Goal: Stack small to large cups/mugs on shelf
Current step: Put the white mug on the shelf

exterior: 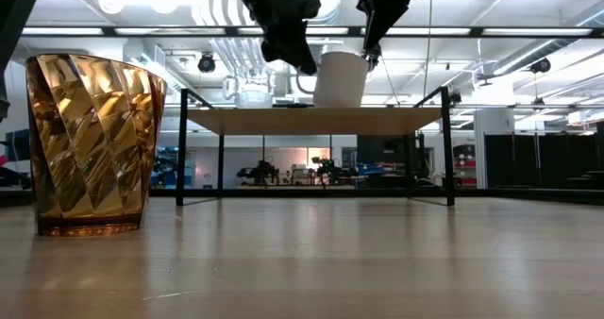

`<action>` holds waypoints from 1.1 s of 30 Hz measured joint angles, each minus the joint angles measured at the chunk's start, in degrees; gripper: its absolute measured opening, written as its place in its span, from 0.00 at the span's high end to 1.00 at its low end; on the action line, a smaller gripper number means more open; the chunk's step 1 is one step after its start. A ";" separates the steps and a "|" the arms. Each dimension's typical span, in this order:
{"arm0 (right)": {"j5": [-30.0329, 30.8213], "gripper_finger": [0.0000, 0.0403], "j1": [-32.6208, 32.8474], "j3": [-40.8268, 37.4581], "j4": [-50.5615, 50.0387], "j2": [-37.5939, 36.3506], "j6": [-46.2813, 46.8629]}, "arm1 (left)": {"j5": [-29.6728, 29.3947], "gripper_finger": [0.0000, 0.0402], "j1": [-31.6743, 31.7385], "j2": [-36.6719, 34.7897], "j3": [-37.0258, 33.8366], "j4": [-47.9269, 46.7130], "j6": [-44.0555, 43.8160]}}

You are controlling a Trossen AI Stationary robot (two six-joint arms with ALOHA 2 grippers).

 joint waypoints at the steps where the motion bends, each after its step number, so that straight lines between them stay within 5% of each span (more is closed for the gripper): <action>1: 0.00 0.85 0.00 0.00 0.00 0.00 0.00 | -0.16 0.92 0.12 0.00 0.00 0.00 0.00; 23: -0.13 0.85 0.02 0.00 -1.88 -0.02 3.43 | -1.66 0.89 0.34 0.00 -0.68 -2.30 0.02; 33: -0.13 0.85 0.02 -0.02 -1.87 -0.02 4.34 | -1.64 0.70 0.34 0.00 -0.68 -2.12 1.67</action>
